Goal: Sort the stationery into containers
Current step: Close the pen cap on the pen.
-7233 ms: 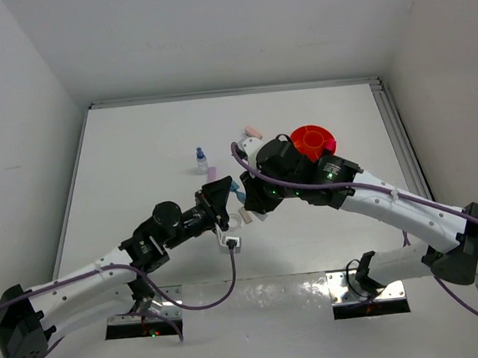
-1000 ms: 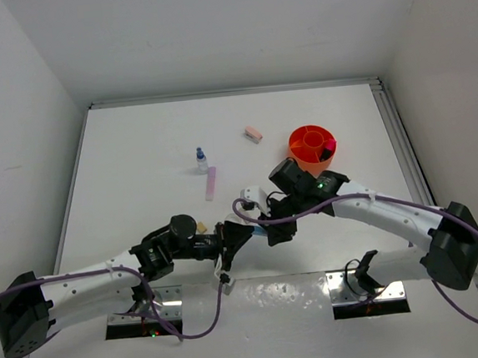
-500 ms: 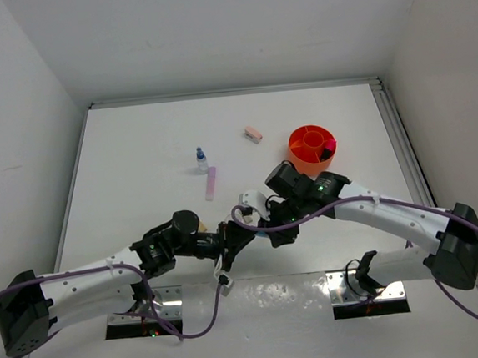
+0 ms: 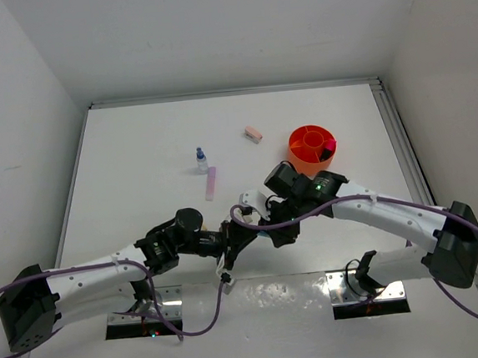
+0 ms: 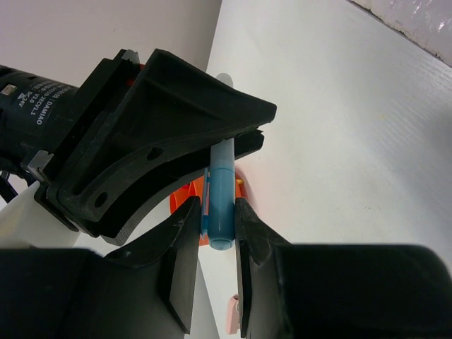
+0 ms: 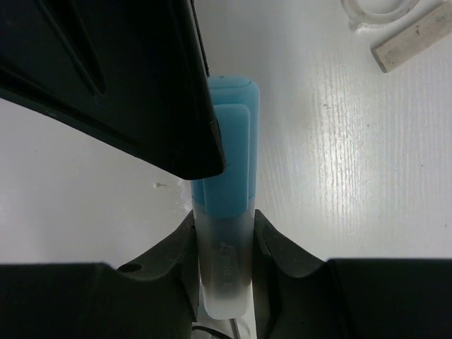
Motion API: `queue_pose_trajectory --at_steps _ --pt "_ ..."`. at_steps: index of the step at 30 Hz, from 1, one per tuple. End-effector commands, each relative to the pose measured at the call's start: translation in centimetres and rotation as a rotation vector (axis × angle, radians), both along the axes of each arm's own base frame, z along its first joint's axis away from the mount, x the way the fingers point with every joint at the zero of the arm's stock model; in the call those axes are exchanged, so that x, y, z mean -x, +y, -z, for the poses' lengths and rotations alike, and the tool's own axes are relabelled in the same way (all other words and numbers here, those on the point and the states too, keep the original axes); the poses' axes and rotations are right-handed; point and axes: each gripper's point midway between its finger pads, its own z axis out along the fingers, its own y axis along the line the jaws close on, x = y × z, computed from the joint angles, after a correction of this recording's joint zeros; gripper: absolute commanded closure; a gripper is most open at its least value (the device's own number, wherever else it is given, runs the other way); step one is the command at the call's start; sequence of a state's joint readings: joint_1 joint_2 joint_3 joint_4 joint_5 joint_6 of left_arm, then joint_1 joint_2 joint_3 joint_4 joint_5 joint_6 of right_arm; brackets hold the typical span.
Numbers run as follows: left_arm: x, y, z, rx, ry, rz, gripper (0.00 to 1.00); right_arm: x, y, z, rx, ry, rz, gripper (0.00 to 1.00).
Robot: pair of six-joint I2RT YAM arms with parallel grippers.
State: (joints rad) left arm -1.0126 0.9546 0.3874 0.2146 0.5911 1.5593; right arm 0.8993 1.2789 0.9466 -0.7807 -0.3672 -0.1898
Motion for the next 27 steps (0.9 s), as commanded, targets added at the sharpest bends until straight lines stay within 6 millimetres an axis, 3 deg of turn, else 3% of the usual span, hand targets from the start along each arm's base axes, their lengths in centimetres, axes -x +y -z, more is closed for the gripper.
queue_pose_trajectory --at_steps 1,12,27 --pt "4.1 -1.2 -1.6 0.054 0.033 0.224 1.00 -4.1 9.1 -9.7 -0.440 -0.246 -0.101 1.00" --pt "4.4 -1.5 -0.8 0.048 0.022 0.266 1.00 -4.5 9.4 -9.8 -0.414 -0.242 -0.118 1.00" --pt "4.8 -3.2 -2.1 0.081 0.012 0.315 1.00 -5.6 10.0 -11.3 -0.449 -0.306 -0.102 1.00"
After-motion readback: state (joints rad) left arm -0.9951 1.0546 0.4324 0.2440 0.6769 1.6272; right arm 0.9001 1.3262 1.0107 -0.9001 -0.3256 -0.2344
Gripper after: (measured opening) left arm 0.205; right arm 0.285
